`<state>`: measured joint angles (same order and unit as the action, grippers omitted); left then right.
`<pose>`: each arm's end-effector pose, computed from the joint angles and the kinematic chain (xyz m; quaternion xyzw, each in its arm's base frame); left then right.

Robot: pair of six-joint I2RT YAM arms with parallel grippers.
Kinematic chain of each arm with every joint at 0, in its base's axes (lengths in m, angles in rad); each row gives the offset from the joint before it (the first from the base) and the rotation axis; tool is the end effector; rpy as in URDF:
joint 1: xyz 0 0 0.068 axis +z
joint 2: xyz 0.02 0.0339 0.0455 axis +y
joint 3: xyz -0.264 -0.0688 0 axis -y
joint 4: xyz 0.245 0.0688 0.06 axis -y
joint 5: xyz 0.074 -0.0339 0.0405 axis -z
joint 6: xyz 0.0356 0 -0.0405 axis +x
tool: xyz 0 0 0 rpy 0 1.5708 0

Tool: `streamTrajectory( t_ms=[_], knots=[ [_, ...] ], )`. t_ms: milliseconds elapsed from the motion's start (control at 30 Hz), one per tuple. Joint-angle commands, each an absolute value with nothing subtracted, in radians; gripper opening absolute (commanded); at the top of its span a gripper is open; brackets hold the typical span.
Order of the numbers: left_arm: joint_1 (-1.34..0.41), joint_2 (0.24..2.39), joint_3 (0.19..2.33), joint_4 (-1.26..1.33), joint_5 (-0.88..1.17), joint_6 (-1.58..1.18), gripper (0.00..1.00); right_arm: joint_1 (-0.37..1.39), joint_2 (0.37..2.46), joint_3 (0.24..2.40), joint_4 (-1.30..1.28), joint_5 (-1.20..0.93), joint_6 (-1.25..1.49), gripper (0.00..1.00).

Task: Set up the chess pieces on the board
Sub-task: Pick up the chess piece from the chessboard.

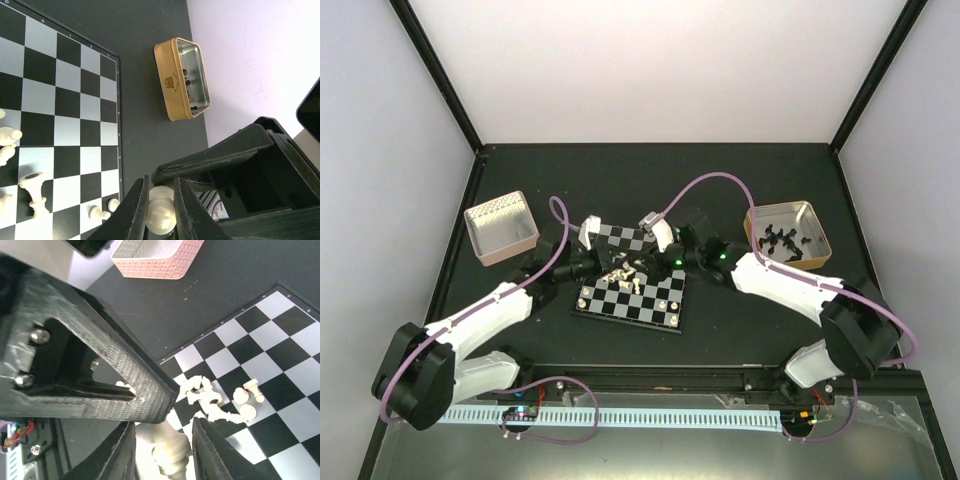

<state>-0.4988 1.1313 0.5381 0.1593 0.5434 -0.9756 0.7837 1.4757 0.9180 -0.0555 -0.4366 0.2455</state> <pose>0.2012 -0.1306 0.2213 -0.0513 0.8230 -0.5160 0.2319 0.2171 0.2376 0.2364 -0.3266 0.8088 0.3887 0.2969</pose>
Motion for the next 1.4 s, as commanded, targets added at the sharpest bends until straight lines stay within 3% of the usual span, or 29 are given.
streamTrajectory(
  t_ms=[0,233,367,767,1367],
  knots=[
    [-0.496,1.1,0.526,0.216,0.568,-1.01,0.02,0.784,1.409,0.917,-0.02,-0.462,0.33,0.38],
    [-0.496,1.023,0.542,0.252,0.579,-1.1,0.02,0.756,1.281,0.836,0.105,-0.446,0.625,0.62],
    [-0.497,0.984,0.58,0.268,0.585,-1.145,0.02,0.661,1.232,0.767,0.236,-0.48,0.844,0.65],
    [-0.497,0.965,0.625,0.483,0.544,-1.375,0.03,0.617,1.252,0.686,0.757,-0.653,1.474,0.58],
    [-0.497,1.0,0.579,0.629,0.508,-1.492,0.03,0.629,1.239,0.726,0.672,-0.695,1.47,0.39]
  ],
)
